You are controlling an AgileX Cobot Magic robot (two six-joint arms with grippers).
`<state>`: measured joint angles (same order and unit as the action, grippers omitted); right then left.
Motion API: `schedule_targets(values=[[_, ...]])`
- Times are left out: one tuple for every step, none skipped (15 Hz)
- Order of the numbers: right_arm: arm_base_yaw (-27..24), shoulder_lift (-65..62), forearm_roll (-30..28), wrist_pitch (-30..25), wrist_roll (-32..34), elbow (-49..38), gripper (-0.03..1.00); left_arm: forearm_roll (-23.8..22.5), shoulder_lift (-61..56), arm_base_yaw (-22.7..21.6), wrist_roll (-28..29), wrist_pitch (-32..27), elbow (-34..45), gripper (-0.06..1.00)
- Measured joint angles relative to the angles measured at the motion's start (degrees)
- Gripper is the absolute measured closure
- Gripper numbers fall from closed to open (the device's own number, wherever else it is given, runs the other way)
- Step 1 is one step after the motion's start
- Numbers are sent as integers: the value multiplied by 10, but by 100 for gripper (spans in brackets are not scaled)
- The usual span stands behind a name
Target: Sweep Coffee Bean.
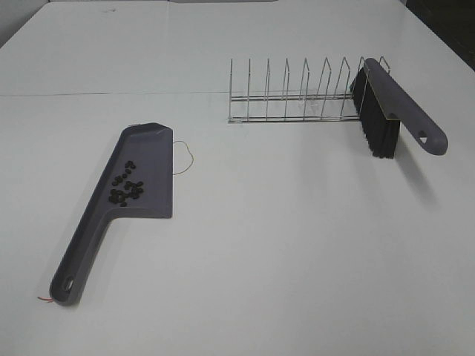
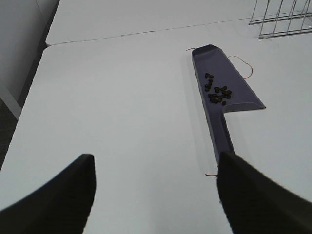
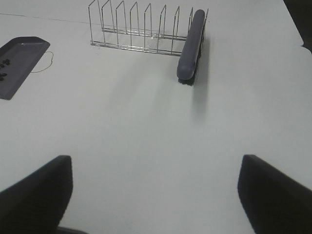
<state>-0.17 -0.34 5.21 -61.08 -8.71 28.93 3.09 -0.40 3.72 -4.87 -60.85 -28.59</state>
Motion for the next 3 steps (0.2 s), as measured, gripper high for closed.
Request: schedule_targets(values=[[0, 0, 0, 0, 0, 0, 11, 0, 0, 0, 0, 0, 0, 29], [0, 0, 0, 0, 0, 0, 11, 0, 0, 0, 0, 0, 0, 29], [0, 0, 0, 0, 0, 0, 11, 0, 0, 0, 0, 0, 0, 29]])
